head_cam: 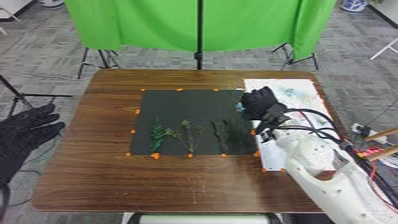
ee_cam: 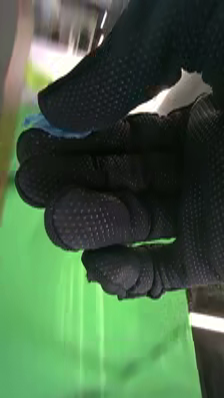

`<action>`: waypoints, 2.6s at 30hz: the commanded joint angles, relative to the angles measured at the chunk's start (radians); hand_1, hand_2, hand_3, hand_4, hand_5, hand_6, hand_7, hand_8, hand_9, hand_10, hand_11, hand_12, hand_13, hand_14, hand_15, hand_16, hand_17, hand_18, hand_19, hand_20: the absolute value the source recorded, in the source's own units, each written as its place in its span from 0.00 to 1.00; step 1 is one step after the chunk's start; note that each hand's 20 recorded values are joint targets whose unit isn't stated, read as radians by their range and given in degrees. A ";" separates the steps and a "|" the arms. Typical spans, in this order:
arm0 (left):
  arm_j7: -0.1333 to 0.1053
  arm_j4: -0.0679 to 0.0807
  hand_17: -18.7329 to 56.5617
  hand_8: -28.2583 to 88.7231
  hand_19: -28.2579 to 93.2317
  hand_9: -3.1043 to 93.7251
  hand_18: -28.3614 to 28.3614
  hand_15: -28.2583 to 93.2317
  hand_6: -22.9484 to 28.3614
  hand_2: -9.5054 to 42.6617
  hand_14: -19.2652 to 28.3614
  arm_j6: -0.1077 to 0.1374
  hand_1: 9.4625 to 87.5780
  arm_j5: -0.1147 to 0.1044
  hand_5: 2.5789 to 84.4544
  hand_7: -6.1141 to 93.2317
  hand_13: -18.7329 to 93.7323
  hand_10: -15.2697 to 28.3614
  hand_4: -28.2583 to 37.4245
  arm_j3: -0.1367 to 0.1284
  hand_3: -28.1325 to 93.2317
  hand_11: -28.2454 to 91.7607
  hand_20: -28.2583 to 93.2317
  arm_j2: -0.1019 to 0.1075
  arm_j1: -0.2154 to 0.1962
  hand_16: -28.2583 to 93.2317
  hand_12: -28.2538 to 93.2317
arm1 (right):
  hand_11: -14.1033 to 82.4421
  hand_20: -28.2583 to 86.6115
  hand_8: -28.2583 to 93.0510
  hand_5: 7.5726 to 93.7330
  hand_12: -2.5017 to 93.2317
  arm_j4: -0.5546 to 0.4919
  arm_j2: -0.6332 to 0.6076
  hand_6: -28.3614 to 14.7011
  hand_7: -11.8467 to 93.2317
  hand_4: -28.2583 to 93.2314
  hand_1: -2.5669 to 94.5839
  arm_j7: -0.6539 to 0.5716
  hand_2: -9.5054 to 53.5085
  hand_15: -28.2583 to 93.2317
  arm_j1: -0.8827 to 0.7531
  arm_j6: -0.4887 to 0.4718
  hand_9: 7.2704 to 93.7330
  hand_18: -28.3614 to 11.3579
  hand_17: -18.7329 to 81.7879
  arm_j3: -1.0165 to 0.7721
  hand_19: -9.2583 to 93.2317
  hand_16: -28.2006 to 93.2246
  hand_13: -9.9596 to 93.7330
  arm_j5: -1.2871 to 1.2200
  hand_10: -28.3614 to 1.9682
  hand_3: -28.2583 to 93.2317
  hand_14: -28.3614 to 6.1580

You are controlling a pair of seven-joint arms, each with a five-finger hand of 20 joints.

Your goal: Arrange flowers

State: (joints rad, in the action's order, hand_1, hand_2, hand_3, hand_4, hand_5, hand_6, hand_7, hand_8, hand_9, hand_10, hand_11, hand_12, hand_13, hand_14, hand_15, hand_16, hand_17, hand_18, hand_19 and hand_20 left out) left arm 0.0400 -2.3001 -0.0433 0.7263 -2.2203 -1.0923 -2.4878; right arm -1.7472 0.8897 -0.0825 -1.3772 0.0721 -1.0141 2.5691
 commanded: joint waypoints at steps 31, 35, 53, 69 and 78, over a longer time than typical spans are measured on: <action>0.043 0.039 0.18 0.13 0.66 0.40 0.89 0.58 0.51 0.27 0.68 0.001 0.25 0.003 0.45 0.29 0.44 0.58 0.05 0.103 0.81 0.49 0.24 0.060 0.081 0.20 0.35 | 0.34 0.63 0.13 0.79 0.54 0.283 0.566 0.69 0.51 0.03 0.48 0.158 0.00 0.72 0.253 -0.195 0.93 0.26 0.51 0.349 0.92 0.52 0.81 0.391 0.77 0.95 0.71; 0.044 0.036 0.17 0.14 0.66 0.40 0.89 0.59 0.53 0.27 0.70 -0.004 0.25 0.004 0.46 0.28 0.43 0.61 0.05 0.098 0.81 0.48 0.24 0.054 0.077 0.20 0.35 | 0.34 0.63 0.13 0.79 0.53 0.297 0.563 0.69 0.51 0.03 0.48 0.135 0.00 0.73 0.256 -0.187 0.92 0.26 0.51 0.353 0.92 0.52 0.80 0.400 0.78 0.95 0.72; 0.046 0.040 0.13 0.21 0.63 0.39 0.91 0.51 0.72 0.28 0.96 -0.008 0.28 0.005 0.55 0.14 0.34 0.94 0.09 0.112 0.81 0.34 0.28 0.057 0.087 0.24 0.40 | 0.36 0.63 0.10 0.74 0.53 0.347 0.571 0.74 0.57 0.00 0.46 0.079 0.00 0.72 0.272 -0.196 0.90 0.29 0.51 0.355 0.92 0.52 0.79 0.463 0.87 0.94 0.78; 0.051 0.043 0.13 0.21 0.62 0.37 0.91 0.48 0.74 0.30 0.94 -0.007 0.28 0.007 0.54 0.10 0.34 0.95 0.11 0.118 0.79 0.31 0.29 0.056 0.094 0.26 0.41 | 0.41 0.64 0.08 0.69 0.49 0.315 0.571 0.73 0.59 0.00 0.42 0.047 0.00 0.76 0.283 -0.204 0.84 0.30 0.50 0.352 0.91 0.45 0.77 0.412 0.85 0.92 0.75; 0.039 0.035 0.14 0.22 0.63 0.37 0.90 0.50 0.72 0.30 0.91 0.000 0.29 0.007 0.53 0.09 0.35 0.90 0.11 0.111 0.79 0.32 0.29 0.039 0.072 0.26 0.42 | 0.50 0.64 0.08 0.66 0.42 0.256 0.559 0.72 0.59 0.01 0.39 0.026 0.02 0.77 0.285 -0.226 0.79 0.29 0.49 0.325 0.91 0.45 0.76 0.338 0.80 0.91 0.74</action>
State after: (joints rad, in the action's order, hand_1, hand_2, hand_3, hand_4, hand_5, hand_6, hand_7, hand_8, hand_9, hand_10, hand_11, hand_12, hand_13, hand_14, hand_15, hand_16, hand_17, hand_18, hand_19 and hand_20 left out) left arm 0.0798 -2.2640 -0.0440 0.7288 -2.1078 -1.0333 -2.3893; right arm -1.4373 1.4563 -0.0327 -1.1051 -0.1429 -0.6620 2.9237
